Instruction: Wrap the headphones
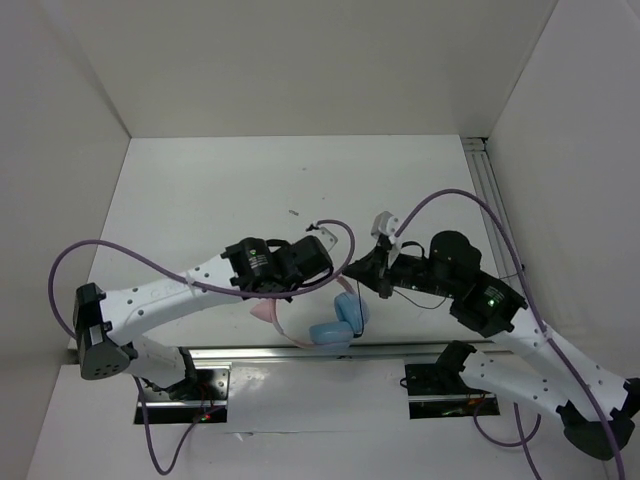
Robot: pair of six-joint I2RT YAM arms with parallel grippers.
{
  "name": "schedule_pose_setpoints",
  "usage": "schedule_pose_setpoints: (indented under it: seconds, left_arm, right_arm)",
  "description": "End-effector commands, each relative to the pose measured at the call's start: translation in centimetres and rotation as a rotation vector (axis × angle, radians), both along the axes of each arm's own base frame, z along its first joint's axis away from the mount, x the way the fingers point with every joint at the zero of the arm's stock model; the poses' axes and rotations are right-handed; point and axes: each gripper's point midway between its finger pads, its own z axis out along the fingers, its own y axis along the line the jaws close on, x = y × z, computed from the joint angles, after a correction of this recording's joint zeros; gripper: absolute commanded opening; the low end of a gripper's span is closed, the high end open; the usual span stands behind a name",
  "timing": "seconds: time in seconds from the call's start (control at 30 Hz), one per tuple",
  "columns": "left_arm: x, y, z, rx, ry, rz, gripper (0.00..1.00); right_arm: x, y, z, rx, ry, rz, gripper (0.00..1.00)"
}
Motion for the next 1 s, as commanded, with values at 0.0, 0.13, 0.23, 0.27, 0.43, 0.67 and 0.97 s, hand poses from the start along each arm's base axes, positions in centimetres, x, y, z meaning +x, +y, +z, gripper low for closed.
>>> schedule_pose_setpoints:
  seconds: [0.0,0.13,0.23,0.27,0.43,0.67,0.97]
  left_arm:
    - [-0.3,-1.1,-1.0,0.014,0.004,-0.04,0.0]
    - [1.8,3.7,-0.8,0.109,-0.128,0.257,0.0]
    - [2.7,6.0,-0.3,0.139,-0.153,0.366,0.0]
    - [2.9,7.2,0.2,0.138,-0.163,0.428,0.0]
    - [3.4,14.2,5.2,0.039,-0.327,0.731,0.0]
    - [2.6,17.6,6.7,-0.075,-0.386,0.807,0.0]
    - [1.7,19.1,7.0,-0.059,-0.418,0.856,0.0]
  right_arm:
    - [-2.6,1.7,2.1,0.007,-0.035,0.205,0.0]
    - [-3.4,2.4,0.7,-0.053,0.038,0.267,0.0]
    - [-3.1,2.8,0.3,-0.09,0.074,0.278,0.0]
    - [-2.9,2.9,0.2,-0.102,0.073,0.28,0.0]
    - [-0.9,4.2,-1.7,-0.233,0.138,0.244,0.0]
    - [4.0,3.9,-4.6,-0.462,0.146,-0.093,0.0]
    - [9.7,-3.5,-0.2,-0.535,-0.127,-0.884,0.04]
